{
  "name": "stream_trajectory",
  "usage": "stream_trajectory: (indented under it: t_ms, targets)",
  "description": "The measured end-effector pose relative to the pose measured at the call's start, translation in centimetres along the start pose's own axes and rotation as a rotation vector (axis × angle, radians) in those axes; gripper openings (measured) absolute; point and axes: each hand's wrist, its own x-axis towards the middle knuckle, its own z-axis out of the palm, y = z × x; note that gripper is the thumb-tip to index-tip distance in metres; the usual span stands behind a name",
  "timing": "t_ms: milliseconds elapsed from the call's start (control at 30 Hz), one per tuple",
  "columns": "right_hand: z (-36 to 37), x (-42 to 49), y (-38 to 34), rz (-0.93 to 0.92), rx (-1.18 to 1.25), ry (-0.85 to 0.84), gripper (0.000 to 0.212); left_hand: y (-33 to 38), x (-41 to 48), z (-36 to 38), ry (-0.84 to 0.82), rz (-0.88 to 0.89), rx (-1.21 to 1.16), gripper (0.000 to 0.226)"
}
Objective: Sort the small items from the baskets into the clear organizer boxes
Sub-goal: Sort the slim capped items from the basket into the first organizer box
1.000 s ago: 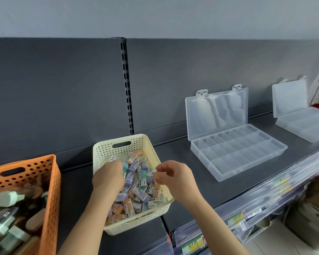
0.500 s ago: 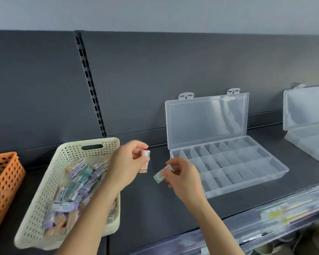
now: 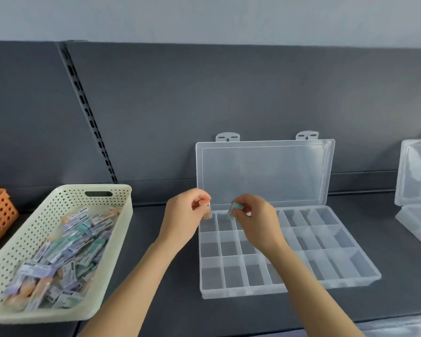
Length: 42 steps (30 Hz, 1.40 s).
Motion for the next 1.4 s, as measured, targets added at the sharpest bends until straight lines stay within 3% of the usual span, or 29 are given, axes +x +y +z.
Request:
stream_trajectory:
  t_ms: [533, 867, 1400]
  targets:
    - [2.8, 3.2, 1.8, -0.068, -0.323, -0.182, 0.012, -3.4, 2.5, 2.7, -0.177, 0.135, 0.399, 0.014]
    - [2.6, 4.0, 2.6, -0.220, -0.389, -0.262, 0.015, -3.0, 2.2, 3.6, -0.117, 0.156, 0.589, 0.018]
    - [2.3, 4.2, -0.4, -0.276, -0.288, -0.259, 0.041, -2.4, 0.1, -0.8, 0.037, 0.085, 0.560, 0.035]
